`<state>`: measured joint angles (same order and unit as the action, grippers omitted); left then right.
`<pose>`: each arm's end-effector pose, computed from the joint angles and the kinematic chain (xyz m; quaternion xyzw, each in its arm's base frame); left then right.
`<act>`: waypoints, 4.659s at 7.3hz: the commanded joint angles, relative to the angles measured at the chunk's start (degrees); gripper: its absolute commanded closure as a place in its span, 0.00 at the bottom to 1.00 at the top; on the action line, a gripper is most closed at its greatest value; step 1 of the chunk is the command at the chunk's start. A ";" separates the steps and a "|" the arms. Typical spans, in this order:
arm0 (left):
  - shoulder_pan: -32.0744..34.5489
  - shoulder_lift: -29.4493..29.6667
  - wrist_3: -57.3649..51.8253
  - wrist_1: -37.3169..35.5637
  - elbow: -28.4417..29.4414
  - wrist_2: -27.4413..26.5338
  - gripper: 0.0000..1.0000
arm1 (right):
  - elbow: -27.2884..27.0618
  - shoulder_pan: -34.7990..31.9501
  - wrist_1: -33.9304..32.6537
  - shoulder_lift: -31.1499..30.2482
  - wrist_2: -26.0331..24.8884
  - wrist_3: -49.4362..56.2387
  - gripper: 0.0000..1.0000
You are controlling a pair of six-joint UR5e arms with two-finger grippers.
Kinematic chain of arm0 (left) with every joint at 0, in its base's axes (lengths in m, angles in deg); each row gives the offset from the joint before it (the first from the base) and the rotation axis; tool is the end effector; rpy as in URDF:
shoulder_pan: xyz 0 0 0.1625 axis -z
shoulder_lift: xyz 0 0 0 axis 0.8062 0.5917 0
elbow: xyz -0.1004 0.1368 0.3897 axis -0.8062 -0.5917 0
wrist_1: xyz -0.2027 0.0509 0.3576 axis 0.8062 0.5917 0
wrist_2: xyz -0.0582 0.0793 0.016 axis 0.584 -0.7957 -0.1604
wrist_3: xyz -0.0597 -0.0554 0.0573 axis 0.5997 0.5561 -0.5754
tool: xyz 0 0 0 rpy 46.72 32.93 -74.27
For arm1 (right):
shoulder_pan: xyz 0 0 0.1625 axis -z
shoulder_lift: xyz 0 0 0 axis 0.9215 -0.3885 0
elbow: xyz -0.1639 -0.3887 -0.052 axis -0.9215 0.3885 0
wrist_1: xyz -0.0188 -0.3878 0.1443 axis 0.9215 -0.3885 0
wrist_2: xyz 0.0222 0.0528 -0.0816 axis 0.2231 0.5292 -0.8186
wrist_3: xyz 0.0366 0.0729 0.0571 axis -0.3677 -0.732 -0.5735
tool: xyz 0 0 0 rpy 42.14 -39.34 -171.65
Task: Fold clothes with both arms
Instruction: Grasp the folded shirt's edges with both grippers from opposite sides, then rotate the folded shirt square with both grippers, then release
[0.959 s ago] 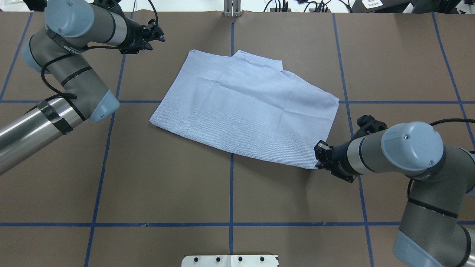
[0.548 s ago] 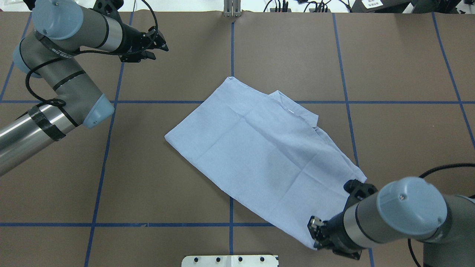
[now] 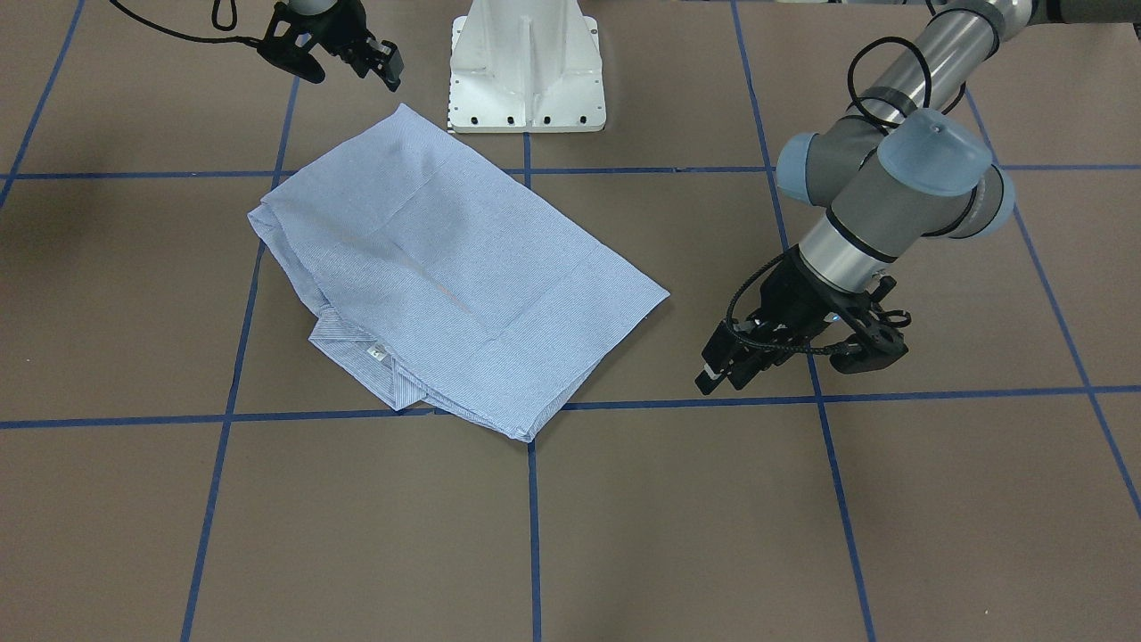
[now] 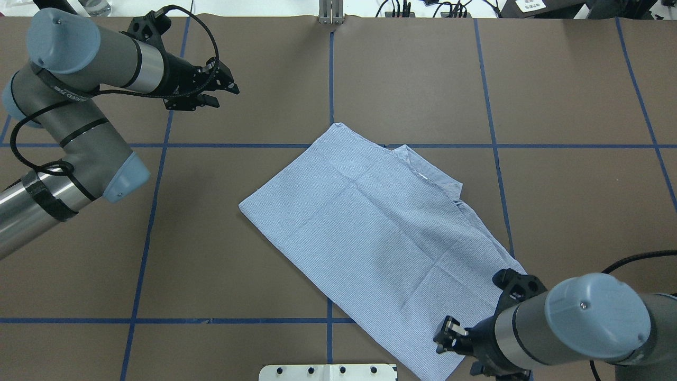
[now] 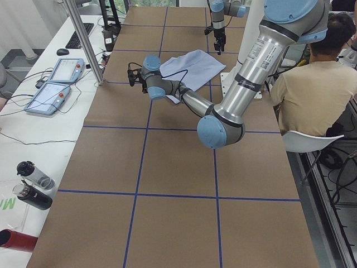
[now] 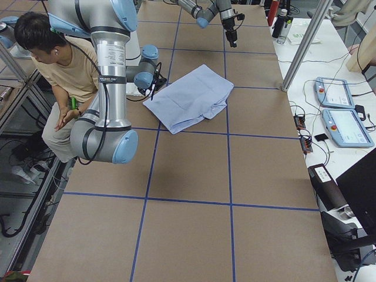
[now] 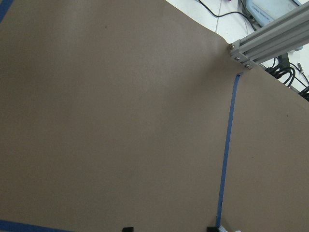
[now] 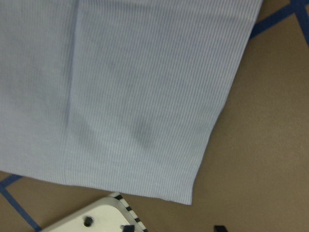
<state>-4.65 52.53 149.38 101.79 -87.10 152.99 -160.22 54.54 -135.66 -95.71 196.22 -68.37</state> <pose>0.3772 -0.5687 0.3014 0.0594 0.5910 -0.2031 0.7784 -0.3993 -0.1920 0.2952 -0.2041 -0.4247 0.2252 0.8528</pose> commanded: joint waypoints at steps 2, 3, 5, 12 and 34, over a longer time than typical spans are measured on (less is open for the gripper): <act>-11.40 -7.45 8.75 0.19 -5.45 -8.64 0.28 | 7.01 -17.14 -0.08 8.93 -0.62 0.95 0.00; -15.89 -7.46 12.53 0.19 -5.63 -13.05 0.28 | 11.58 -20.33 -0.08 12.62 -0.71 4.35 0.00; -19.96 -8.69 13.80 0.10 -5.63 -16.32 0.28 | 14.44 -22.64 0.00 13.97 -0.89 5.53 0.00; -21.39 -11.86 13.72 0.01 -9.15 -16.69 0.45 | 14.88 -22.56 0.01 14.15 -2.91 5.53 0.00; -0.03 16.84 -12.39 6.16 30.54 -14.78 0.38 | 16.20 -3.25 -0.43 14.59 -20.91 -3.29 0.00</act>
<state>-4.84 73.18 137.40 107.83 -52.38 136.73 -144.03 47.23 -136.08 -81.14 178.31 -66.76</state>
